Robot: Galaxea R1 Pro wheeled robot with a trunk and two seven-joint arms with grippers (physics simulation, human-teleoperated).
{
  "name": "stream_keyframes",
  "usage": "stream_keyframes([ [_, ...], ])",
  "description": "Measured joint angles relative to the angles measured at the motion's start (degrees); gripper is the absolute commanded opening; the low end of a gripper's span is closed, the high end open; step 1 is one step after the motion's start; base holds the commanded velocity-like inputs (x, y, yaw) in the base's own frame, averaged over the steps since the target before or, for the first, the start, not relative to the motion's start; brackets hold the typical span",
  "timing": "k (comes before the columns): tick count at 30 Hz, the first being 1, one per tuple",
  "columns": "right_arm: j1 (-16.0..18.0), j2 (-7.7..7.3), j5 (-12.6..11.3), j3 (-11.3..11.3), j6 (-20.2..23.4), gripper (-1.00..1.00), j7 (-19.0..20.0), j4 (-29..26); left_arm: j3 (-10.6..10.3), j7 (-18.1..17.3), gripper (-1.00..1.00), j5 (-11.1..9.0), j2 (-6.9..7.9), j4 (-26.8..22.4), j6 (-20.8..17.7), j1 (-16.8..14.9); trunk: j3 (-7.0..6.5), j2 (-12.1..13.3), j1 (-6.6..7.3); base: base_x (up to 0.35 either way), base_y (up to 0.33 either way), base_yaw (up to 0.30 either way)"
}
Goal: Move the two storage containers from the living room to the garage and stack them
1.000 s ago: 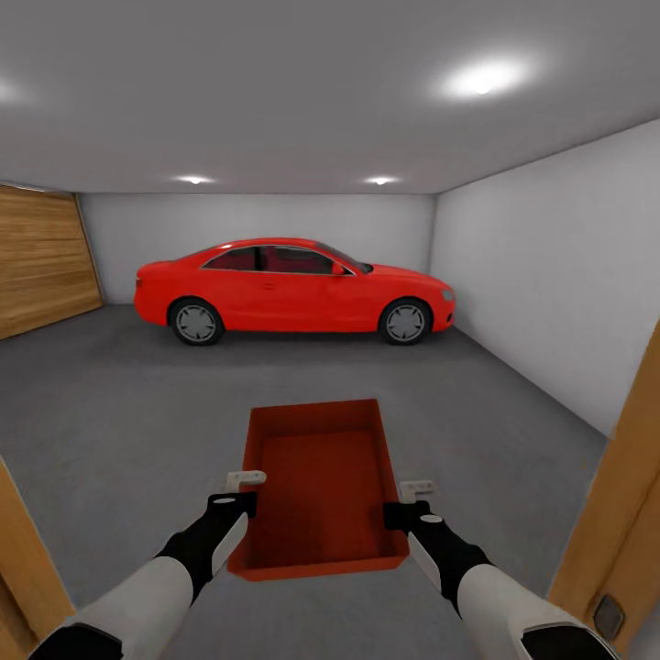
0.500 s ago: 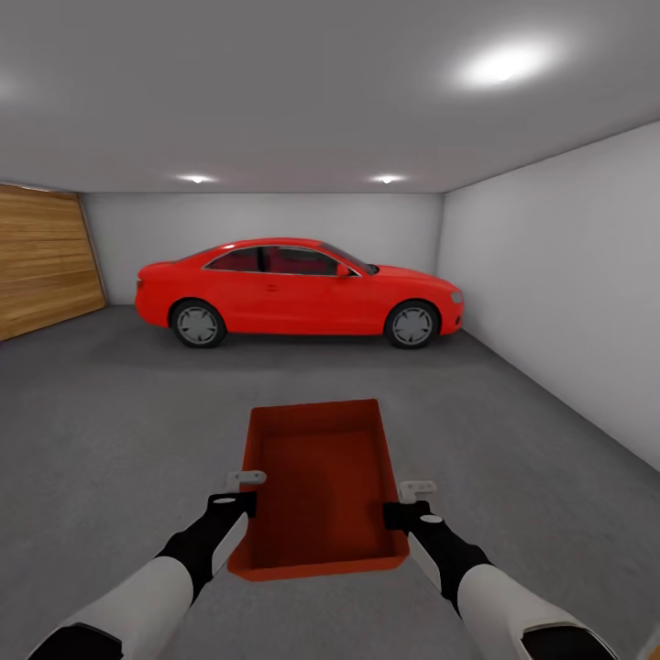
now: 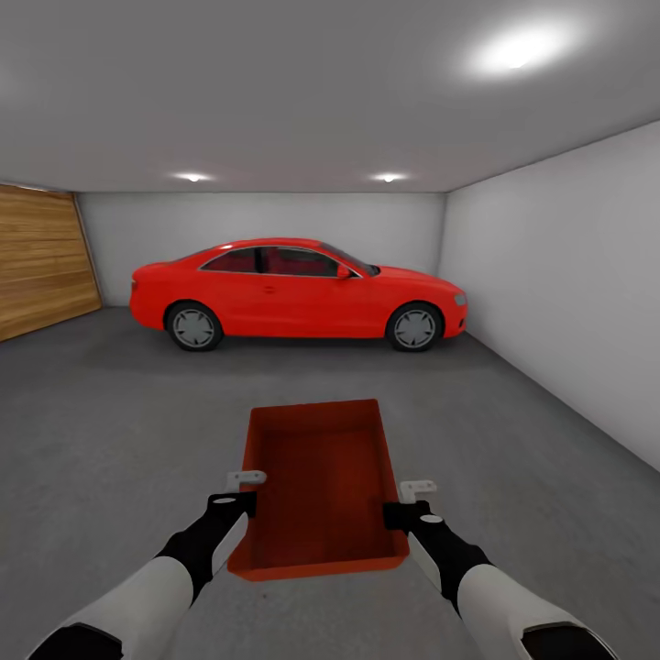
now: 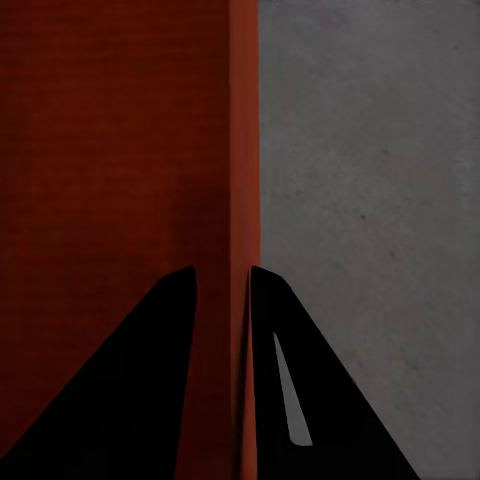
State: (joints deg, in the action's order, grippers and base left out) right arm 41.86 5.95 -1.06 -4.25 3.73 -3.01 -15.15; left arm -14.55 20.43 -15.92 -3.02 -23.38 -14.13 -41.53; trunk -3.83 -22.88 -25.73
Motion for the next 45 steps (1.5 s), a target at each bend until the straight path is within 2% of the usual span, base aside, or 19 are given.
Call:
stream_keyframes([
  [45,-0.01,0.01,0.09,0.05,0.02,-1.00,0.05,0.01,-0.05,-0.08,-1.00,-0.16,0.06,0.18,0.18,0.00,0.00,0.00,0.00,0.322,0.000,0.000],
])
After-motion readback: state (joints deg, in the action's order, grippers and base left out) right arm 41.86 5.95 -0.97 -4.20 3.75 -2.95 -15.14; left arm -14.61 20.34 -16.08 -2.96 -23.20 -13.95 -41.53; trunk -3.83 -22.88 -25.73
